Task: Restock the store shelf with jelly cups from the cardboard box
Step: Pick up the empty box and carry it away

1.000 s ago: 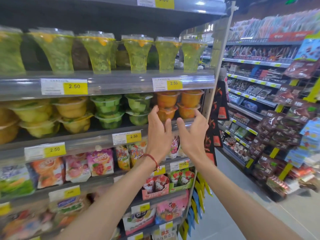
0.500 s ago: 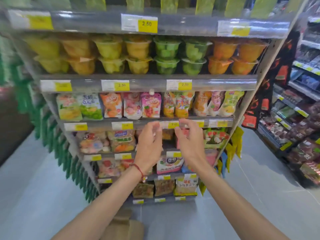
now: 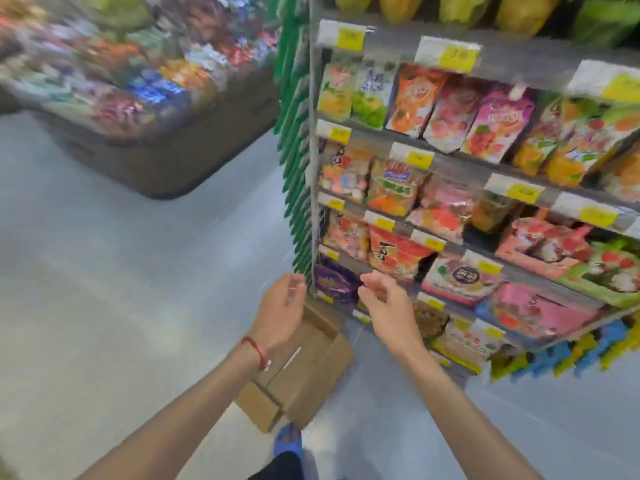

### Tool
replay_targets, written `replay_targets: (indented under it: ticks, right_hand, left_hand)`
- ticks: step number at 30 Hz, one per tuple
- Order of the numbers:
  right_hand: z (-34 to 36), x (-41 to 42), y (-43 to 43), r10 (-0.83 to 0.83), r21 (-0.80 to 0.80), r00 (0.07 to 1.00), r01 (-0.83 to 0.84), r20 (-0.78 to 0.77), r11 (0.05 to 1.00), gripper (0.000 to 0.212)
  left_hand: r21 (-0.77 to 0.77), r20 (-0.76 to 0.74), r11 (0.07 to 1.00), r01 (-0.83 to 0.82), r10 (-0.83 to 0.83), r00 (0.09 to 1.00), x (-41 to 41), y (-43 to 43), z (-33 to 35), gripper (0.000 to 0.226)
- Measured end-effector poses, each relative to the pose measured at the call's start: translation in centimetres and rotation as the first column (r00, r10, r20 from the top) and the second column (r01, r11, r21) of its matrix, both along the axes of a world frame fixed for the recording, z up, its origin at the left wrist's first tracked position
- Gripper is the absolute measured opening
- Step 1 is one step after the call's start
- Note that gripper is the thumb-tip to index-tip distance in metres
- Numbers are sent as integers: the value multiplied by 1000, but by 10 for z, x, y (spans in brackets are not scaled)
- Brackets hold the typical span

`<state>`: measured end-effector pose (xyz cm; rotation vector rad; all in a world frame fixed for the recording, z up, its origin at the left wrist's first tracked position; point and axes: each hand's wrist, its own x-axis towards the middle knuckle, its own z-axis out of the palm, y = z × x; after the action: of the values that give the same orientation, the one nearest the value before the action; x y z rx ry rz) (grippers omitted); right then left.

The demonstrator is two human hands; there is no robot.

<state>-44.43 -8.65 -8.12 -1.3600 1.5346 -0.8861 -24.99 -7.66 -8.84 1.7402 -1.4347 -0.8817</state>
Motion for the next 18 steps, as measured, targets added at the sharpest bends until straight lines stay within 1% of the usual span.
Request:
replay_targets:
  ticks: [3,5,8,11,13,16,18]
  right_hand:
    - [-20,20,9,13,65,999,-17,51,998,20]
    - [-36,32,14,8,111,999,-13,48,994,22]
    - [-61,51,19,-26,182,998,16,54,983,22]
    - [-85,73,15,-57,272,998,44,39,961,21]
    - [-107,90,7,-110,330,993,92,37,939,21]
    - [-142,121,-2,-186,425,982,161,17,891,15]
    - [-169,148,-11,-290,509,957,245,9,825,11]
  left_hand:
    - [75,4,994,-77,77,997,34,25,-23,20]
    - [128,4,986,-104,104,995,52,35,-43,20]
    - [200,19,975,-100,98,995,80,36,-77,19]
    - [252,-34,958,-138,151,988,107,20,-99,17]
    - [279,-48,948,-152,172,984,128,2,-112,17]
    - [325,-24,935,-140,156,987,166,-24,-142,17]
    - [394,5,913,-109,117,993,197,-46,-168,20]
